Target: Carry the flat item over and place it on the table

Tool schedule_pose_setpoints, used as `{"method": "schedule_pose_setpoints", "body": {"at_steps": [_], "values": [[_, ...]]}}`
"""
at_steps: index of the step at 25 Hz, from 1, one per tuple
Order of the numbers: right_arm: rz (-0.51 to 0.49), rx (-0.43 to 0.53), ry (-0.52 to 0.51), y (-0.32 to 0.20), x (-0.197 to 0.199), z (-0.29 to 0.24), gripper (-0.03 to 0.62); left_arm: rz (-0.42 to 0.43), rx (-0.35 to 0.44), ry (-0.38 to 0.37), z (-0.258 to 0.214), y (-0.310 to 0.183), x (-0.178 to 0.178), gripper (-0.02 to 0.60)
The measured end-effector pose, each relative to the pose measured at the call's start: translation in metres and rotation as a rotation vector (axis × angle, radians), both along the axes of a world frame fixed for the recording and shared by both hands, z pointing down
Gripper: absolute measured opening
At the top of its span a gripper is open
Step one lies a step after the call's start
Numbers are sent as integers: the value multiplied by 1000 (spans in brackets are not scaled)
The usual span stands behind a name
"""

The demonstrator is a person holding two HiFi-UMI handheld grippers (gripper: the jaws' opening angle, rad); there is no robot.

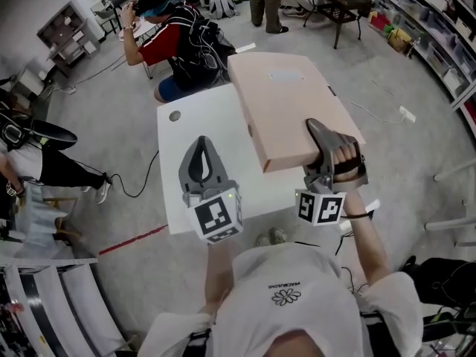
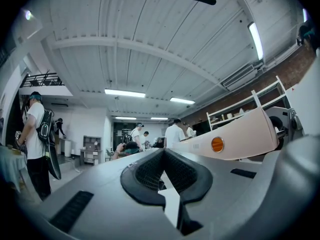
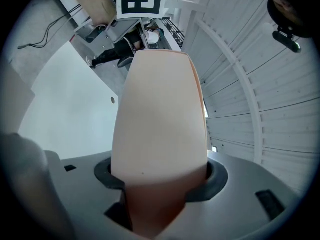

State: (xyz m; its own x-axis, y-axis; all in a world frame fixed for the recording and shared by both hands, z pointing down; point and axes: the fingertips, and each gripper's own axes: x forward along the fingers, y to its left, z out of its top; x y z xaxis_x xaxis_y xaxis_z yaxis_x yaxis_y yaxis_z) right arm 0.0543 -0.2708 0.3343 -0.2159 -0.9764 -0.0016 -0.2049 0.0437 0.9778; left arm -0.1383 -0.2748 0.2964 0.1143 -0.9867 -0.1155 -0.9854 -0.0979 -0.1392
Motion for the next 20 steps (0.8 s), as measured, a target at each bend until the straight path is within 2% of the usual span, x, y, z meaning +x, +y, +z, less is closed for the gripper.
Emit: {"method": "schedule_pose_setpoints", "body": {"at_steps": [4, 8, 16, 20], "values": [[-30, -83, 61, -8, -15, 16, 288, -16, 8, 20, -1, 1, -11, 15], [-52, -189, 118, -8, -36, 46, 288, -31, -24, 21, 8, 7, -32, 15], [-53, -300, 206, -33, -40, 104, 288, -62, -56, 12, 21, 0, -38, 15], [-49, -360, 240, -33, -48, 138, 288, -82, -97, 0, 40, 0, -44, 15]]}}
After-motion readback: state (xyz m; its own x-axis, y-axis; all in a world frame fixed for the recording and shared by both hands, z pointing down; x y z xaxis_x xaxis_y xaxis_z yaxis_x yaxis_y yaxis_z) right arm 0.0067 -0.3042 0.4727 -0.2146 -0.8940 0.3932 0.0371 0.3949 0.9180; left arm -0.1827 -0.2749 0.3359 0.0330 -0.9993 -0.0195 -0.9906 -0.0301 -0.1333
